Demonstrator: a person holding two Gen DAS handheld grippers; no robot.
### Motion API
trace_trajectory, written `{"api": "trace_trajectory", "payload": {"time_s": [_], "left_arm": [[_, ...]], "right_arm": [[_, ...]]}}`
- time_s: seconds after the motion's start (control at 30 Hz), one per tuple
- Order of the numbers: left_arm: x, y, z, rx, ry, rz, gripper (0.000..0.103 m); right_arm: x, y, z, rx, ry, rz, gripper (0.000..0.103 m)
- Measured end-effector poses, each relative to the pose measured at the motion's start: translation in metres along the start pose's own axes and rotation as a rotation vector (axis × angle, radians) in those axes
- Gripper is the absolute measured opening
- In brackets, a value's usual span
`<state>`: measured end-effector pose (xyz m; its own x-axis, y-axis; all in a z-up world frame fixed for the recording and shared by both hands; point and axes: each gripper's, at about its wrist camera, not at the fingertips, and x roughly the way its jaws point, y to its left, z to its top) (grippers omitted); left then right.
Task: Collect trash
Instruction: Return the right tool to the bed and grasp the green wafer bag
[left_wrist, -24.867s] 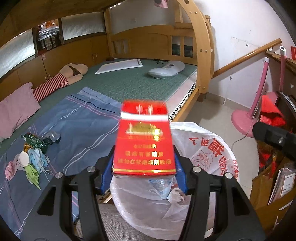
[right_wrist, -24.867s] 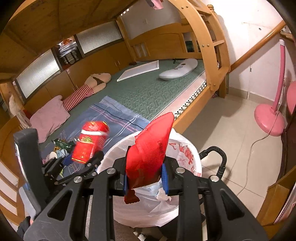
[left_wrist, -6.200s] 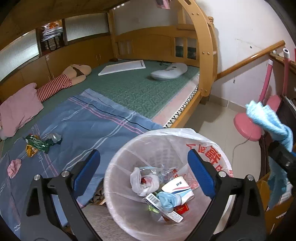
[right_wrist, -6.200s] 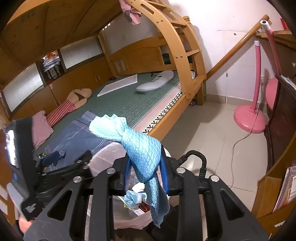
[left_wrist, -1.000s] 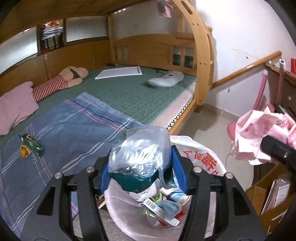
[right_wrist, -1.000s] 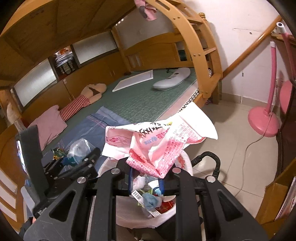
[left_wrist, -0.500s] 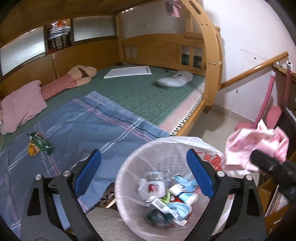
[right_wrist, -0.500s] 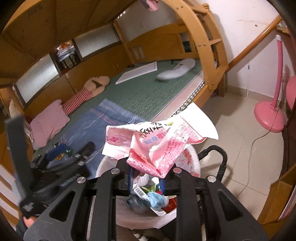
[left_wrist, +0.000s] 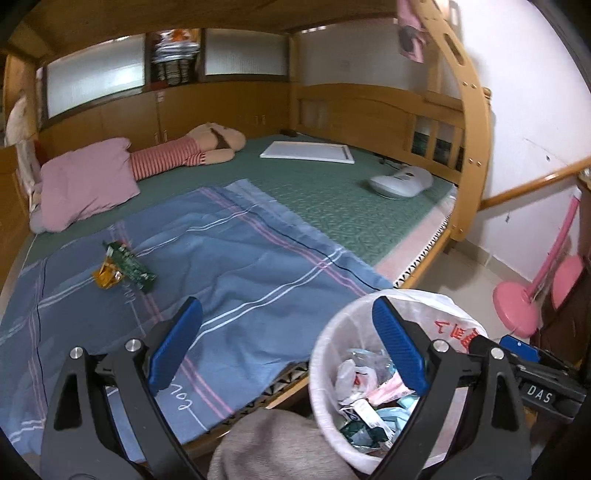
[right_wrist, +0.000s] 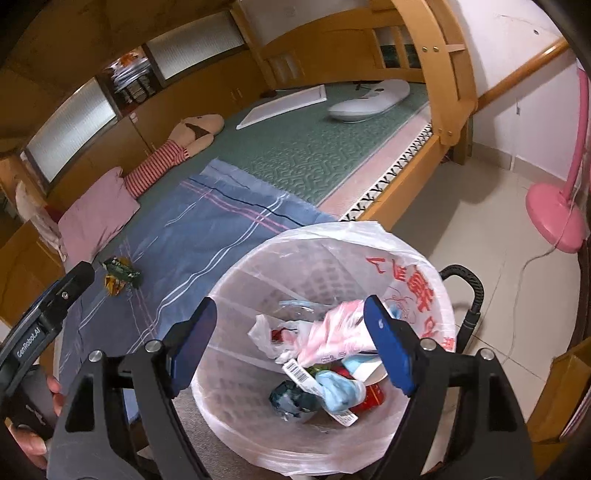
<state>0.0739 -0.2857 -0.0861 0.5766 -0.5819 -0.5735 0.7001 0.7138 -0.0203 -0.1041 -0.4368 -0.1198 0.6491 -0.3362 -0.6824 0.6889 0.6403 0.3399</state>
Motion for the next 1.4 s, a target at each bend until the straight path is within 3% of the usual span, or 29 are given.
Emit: {"api": "trace_trajectory", "payload": {"time_s": [0.27, 0.37, 0.6, 0.73, 0.87, 1.07, 1.4], "left_arm": [[-0.012, 0.062, -0.013, -0.088, 0.006, 0.080, 0.093], [-0.020, 0.108, -0.027, -0.146, 0.017, 0.175, 0.093], [-0.036, 0.226, -0.057, -0.314, 0.067, 0.403, 0.093], [-0.048, 0.280, -0.072, -0.389, 0.084, 0.499, 0.093], [-0.051, 0.322, -0.085, -0.434, 0.101, 0.564, 0.093], [-0.041, 0.358, -0.100, -0.489, 0.140, 0.602, 0.093], [-0.036, 0.388, -0.111, -0.528, 0.156, 0.614, 0.093]], "right_arm": [[0.016, 0.047, 0.002, -0.107, 0.033, 0.069, 0.080], [0.035, 0.082, 0.003, -0.175, 0.066, 0.113, 0.080], [0.098, 0.196, 0.003, -0.373, 0.133, 0.254, 0.080], [0.151, 0.276, 0.001, -0.516, 0.171, 0.323, 0.080], [0.205, 0.337, 0.001, -0.608, 0.196, 0.334, 0.080], [0.279, 0.400, -0.003, -0.702, 0.242, 0.327, 0.080], [0.358, 0.440, -0.009, -0.801, 0.343, 0.282, 0.080]]}}
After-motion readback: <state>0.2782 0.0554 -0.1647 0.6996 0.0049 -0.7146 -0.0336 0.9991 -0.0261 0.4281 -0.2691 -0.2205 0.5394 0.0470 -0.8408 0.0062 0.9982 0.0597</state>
